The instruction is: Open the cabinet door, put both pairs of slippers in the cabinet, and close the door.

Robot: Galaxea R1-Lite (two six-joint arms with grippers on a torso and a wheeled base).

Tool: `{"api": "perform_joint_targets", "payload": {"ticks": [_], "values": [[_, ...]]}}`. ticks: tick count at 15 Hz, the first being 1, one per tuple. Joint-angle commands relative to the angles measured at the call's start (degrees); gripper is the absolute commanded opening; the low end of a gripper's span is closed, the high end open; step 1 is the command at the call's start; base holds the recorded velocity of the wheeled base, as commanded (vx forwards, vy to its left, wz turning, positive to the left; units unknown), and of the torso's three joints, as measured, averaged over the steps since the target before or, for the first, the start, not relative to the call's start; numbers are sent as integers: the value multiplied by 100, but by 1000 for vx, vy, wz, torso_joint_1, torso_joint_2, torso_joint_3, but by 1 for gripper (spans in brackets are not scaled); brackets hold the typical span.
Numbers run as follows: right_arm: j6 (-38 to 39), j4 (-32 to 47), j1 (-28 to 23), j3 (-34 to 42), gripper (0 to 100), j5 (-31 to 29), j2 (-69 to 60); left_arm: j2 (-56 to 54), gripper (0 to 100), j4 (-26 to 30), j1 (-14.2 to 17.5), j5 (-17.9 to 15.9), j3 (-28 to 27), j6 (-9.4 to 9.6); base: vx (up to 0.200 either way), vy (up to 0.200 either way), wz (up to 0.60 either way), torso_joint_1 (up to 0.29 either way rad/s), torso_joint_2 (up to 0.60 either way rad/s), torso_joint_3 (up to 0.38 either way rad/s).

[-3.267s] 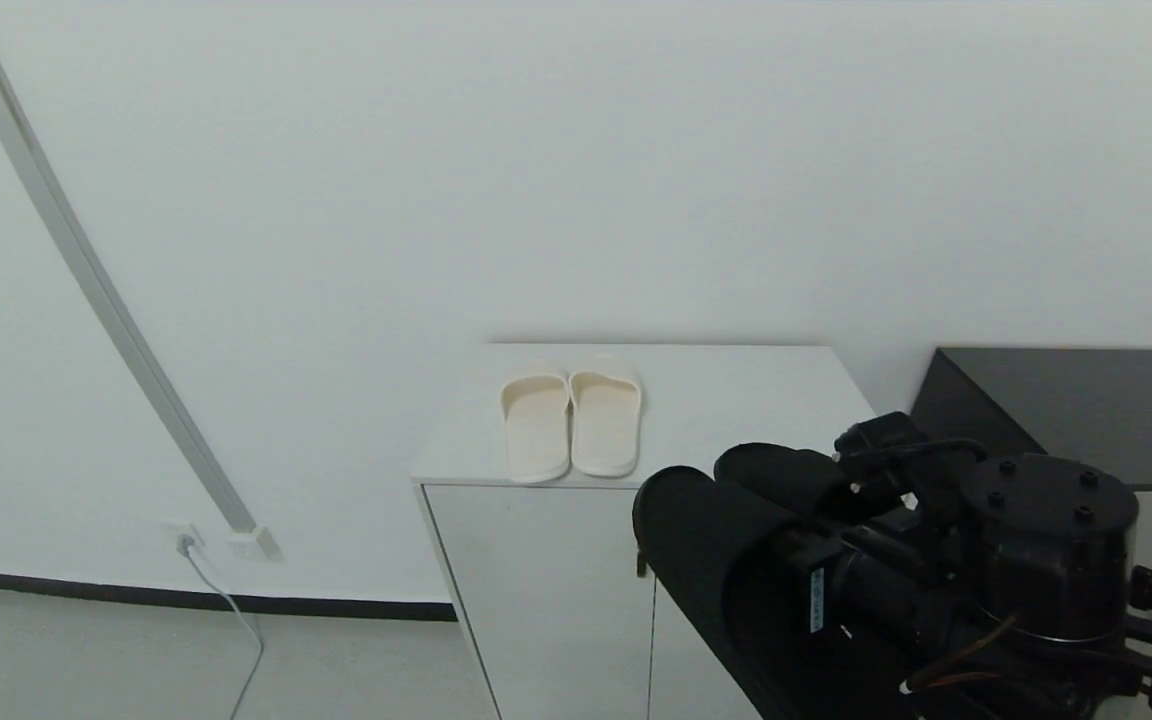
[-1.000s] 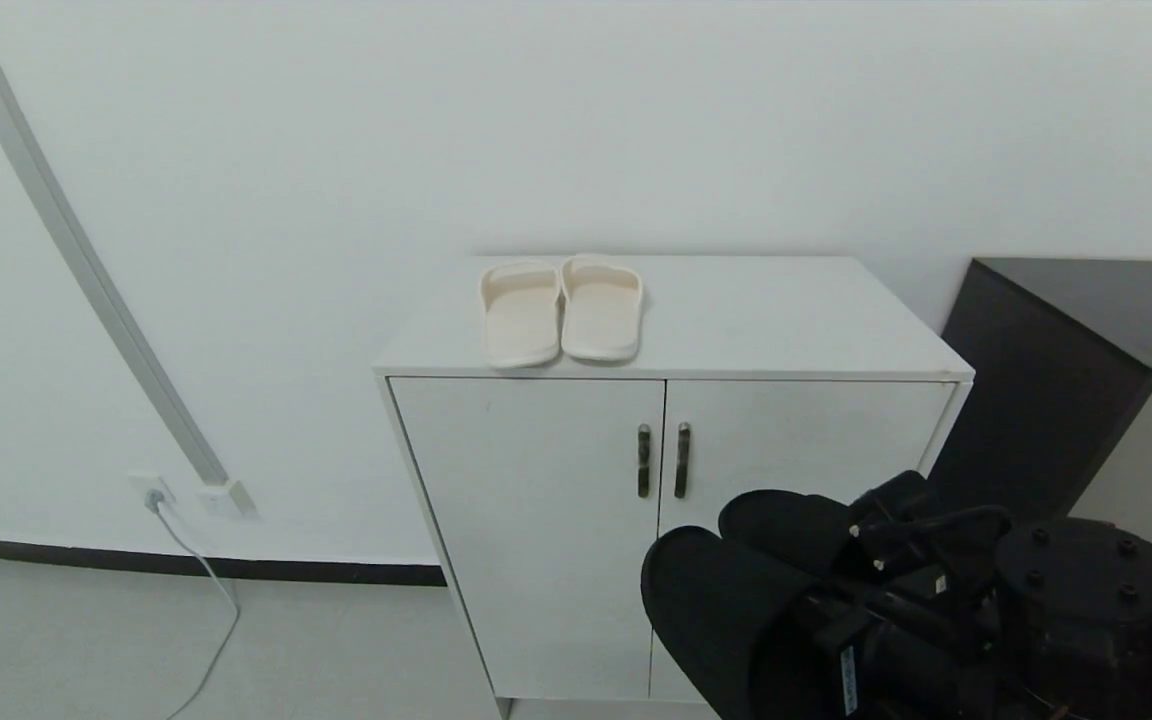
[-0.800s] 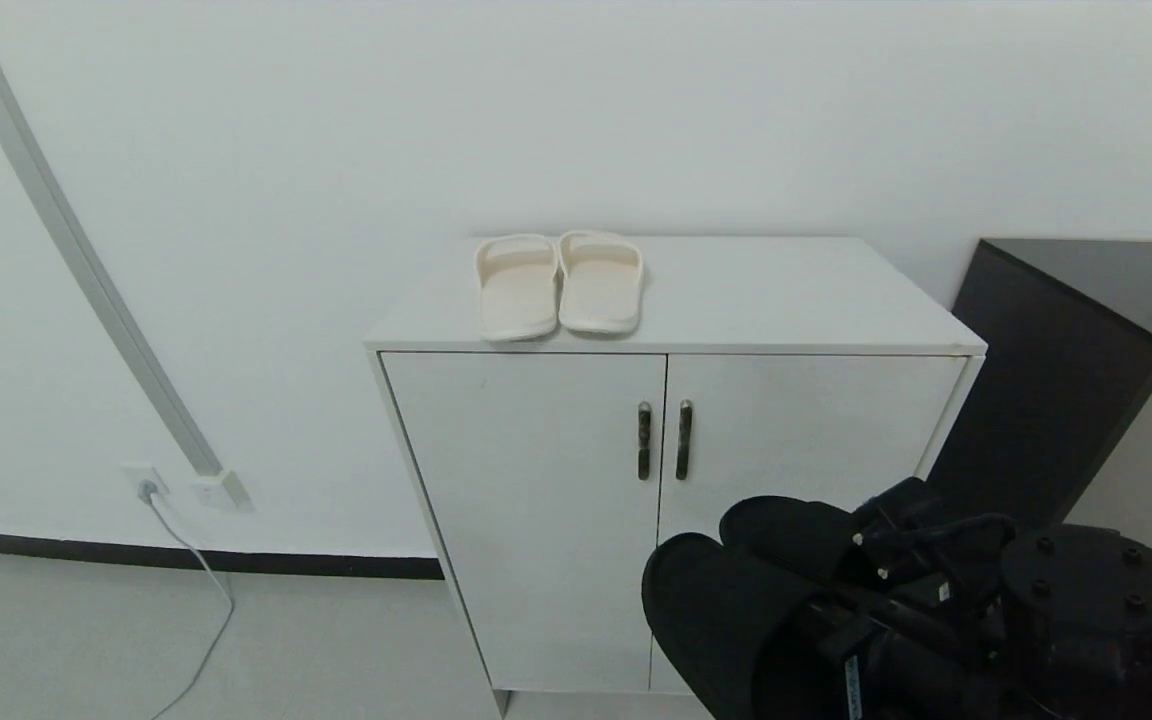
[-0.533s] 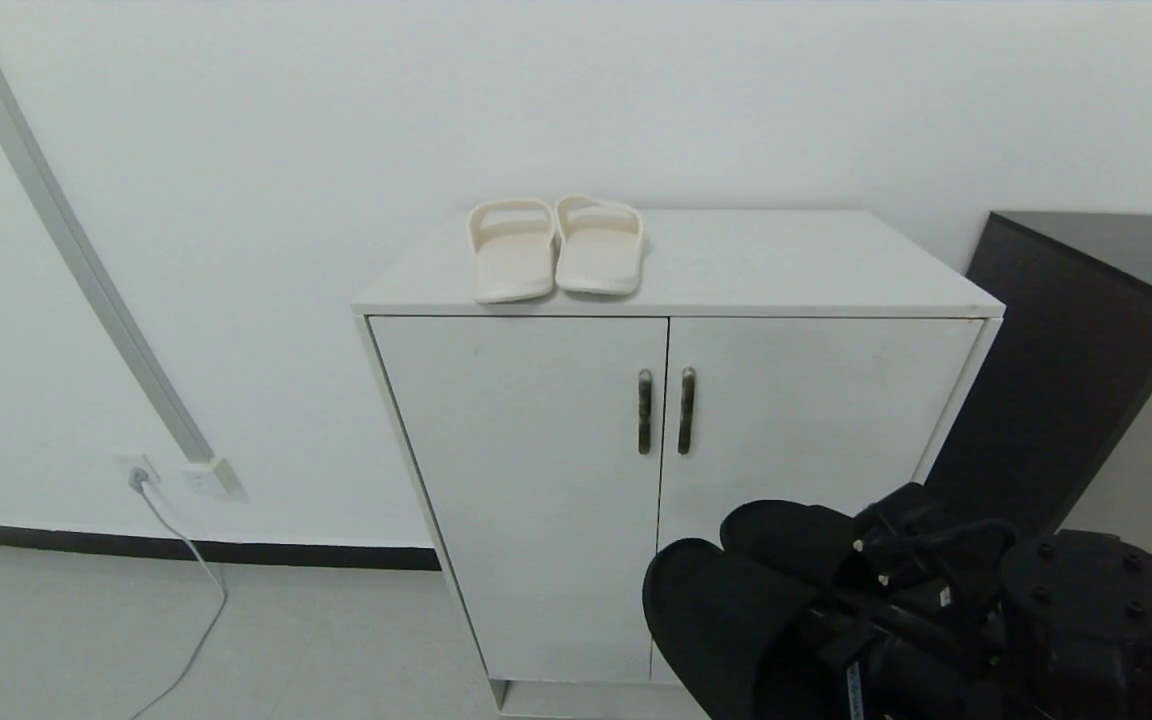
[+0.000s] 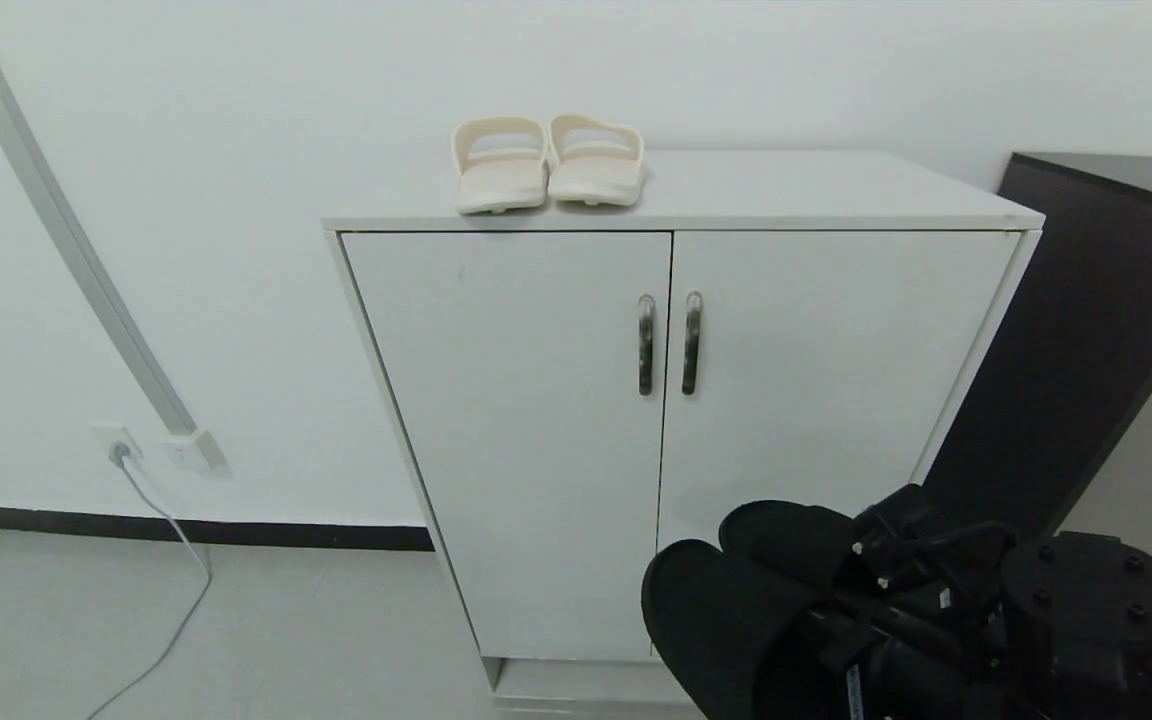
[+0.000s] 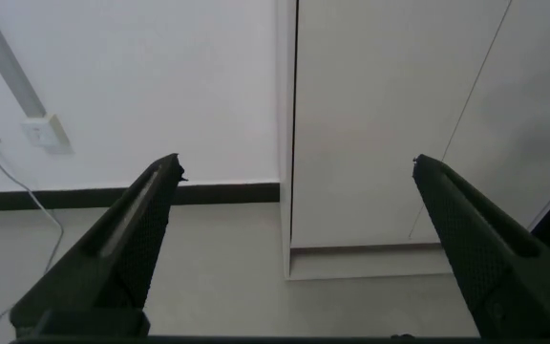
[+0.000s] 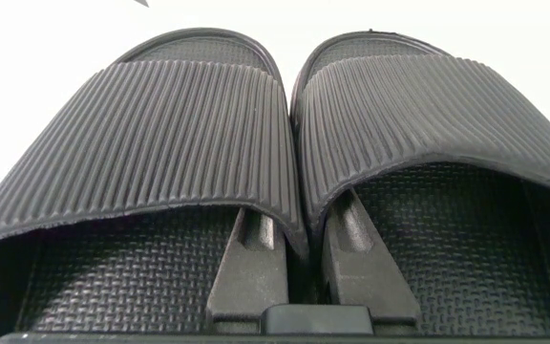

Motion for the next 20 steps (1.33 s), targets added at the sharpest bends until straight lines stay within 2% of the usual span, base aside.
{"api": "perform_joint_targets", "payload": {"ticks": [1,4,7,8,9,10,12,13,14,15,16,17,20], "values": [[-1,-2,3,-2,0,1,3,1,100,0,0,1,0,0,0,0,0,-76,442,373],[-1,-2,3,6,0,1,3,19,100,8,0,-8,-9,0,0,0,0,-41,440,385],[-1,-2,3,6,0,1,3,511,100,8,-105,-17,-9,9,0,0,0,-14,268,253],[-1,-2,3,15,0,9,12,696,100,-71,-193,-17,-141,79,0,0,0,2,76,51],[-1,-2,3,24,0,9,12,775,100,-141,-202,-34,-343,26,0,0,0,0,0,0],[-1,-2,3,24,0,9,21,1399,100,-211,-246,-254,-1011,-79,0,0,0,0,0,0],[7,-2,3,33,0,9,30,2621,100,-414,-264,-1001,-1547,88,0,0,0,0,0,0],[-1,-2,3,33,0,9,30,3025,100,-589,-272,-1221,-1670,88,0,0,0,0,0,0],[-10,-20,82,42,0,9,12,3860,100,-1169,-308,-1625,-1854,105,0,0,0,0,0,0],[-10,-126,152,59,0,9,12,4493,100,-1802,-545,-1810,-1986,97,0,0,0,0,0,0],[-10,-231,152,77,0,9,21,5020,100,-2303,-993,-1792,-2153,79,0,0,0,0,0,0],[-10,-275,152,86,0,53,30,5363,100,-2558,-1371,-1713,-2320,70,0,0,0,0,0,0],[-10,-275,143,77,0,97,30,6505,100,-2681,-3050,-816,-3217,61,0,0,0,0,0,0]]}}
